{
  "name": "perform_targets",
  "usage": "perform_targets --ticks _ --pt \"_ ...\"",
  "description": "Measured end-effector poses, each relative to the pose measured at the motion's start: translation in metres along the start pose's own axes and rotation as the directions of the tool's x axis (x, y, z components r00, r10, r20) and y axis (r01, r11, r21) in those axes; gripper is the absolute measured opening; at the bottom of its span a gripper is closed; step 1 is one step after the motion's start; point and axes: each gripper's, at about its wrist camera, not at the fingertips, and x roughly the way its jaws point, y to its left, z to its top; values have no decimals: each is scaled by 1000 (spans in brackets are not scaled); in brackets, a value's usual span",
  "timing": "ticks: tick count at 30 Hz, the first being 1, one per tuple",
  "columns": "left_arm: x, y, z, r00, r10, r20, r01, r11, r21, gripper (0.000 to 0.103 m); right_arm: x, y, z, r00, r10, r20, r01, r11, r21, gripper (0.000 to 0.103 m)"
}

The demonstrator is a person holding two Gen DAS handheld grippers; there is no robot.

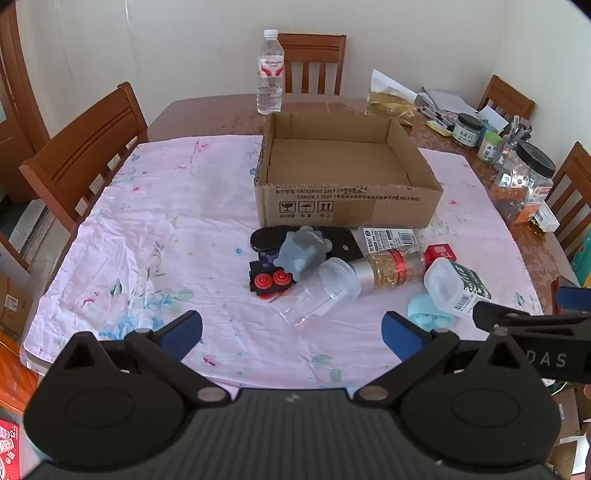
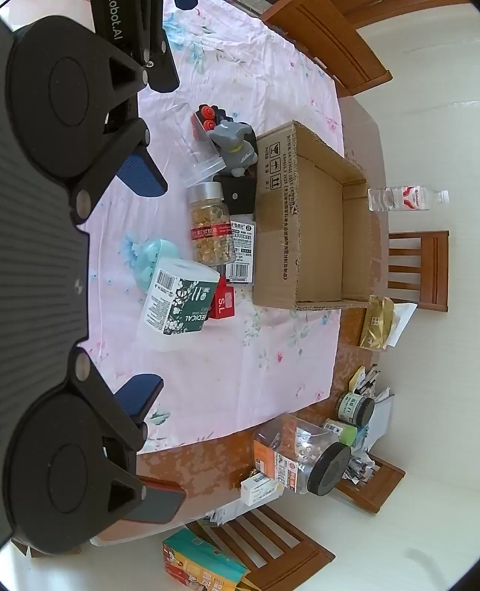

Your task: Organize rigid objects

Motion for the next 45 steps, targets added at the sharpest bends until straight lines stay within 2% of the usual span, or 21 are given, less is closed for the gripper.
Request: perform_targets --ticks 45 --pt "3 0 0 1000 -14 -6 13 1000 -22 102 2 0 5 1000 -1 5 1 1000 1 103"
